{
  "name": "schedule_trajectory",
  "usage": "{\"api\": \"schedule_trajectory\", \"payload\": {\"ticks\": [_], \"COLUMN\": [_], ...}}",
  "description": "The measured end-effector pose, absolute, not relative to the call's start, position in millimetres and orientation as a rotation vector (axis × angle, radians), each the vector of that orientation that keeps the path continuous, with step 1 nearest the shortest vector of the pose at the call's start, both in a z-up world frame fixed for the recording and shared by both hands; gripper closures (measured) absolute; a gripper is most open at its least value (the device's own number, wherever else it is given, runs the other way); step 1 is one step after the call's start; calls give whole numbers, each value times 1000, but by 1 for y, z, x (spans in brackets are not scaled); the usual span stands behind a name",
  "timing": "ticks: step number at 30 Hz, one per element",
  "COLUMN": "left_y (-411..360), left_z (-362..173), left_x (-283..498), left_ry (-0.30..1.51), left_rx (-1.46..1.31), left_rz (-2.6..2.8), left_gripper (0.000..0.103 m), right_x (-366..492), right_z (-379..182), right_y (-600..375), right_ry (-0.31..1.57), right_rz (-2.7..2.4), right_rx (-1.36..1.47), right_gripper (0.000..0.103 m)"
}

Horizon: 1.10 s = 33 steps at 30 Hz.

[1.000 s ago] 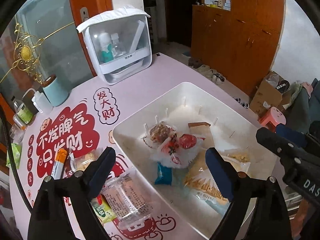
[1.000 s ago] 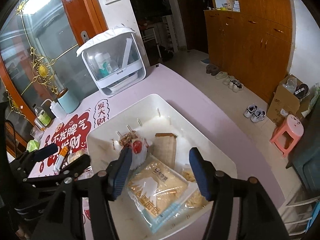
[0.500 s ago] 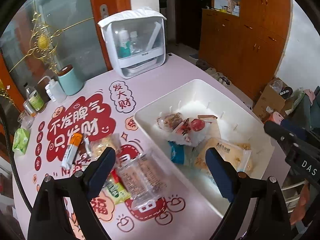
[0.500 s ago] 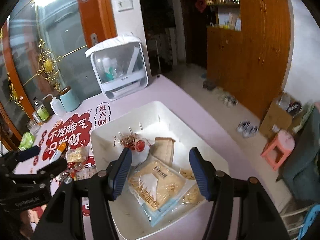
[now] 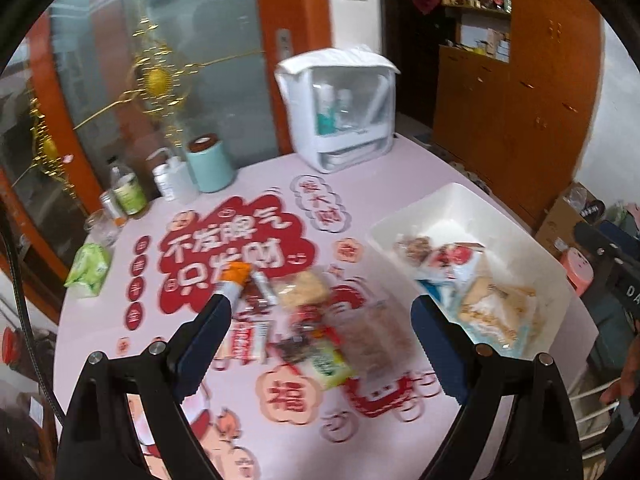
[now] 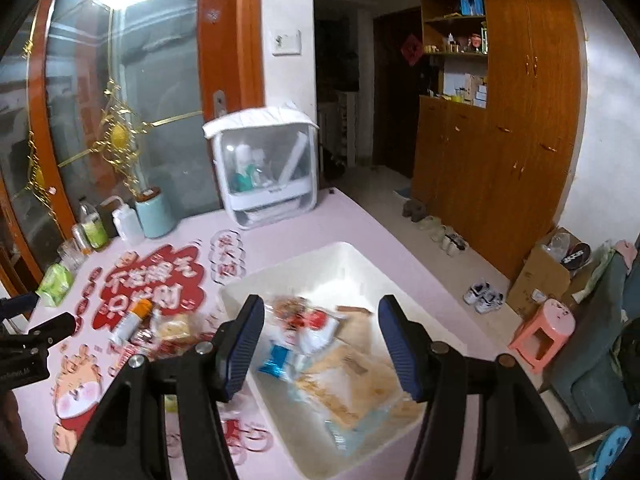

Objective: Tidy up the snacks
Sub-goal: 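Move both tools back over the snack pile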

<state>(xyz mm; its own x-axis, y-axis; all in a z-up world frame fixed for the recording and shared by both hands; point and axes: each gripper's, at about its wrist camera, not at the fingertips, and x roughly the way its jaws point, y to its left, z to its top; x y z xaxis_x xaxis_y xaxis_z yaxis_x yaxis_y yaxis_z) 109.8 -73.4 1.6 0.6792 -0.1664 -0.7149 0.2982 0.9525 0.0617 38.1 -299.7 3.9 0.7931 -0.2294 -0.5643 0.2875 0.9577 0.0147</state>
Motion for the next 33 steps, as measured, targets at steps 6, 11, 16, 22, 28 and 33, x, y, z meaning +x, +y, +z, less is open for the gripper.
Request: {"api": "schedule_trajectory", "payload": {"ticks": [6,11,16,22,28,33], "left_y": [-3,54,92,102,87,74], "left_z": [12,19,19,-7,-68,-111], "left_x": [122,141,170,217,263,284], "left_ry": [767,762,777,868,997,1072], "left_rx": [156,157,177,217,269,276], "left_rz": [-205,-179,-188,-252,-297,-354], "left_gripper": [12,12,12,12,12,12], "right_x": [50,70,92,117,127,137], "right_z": [14,15,9,-29,-77,-123], "right_y": [-252,-217,-195,-178,-179,-178], "right_ry": [595,665,724,857,954,1045], "right_rz": [-225,-143,-82,-28,-32,-16], "right_rx": [117,138,138,68,55,60], "right_gripper": [43,43,43,41,41,41]}}
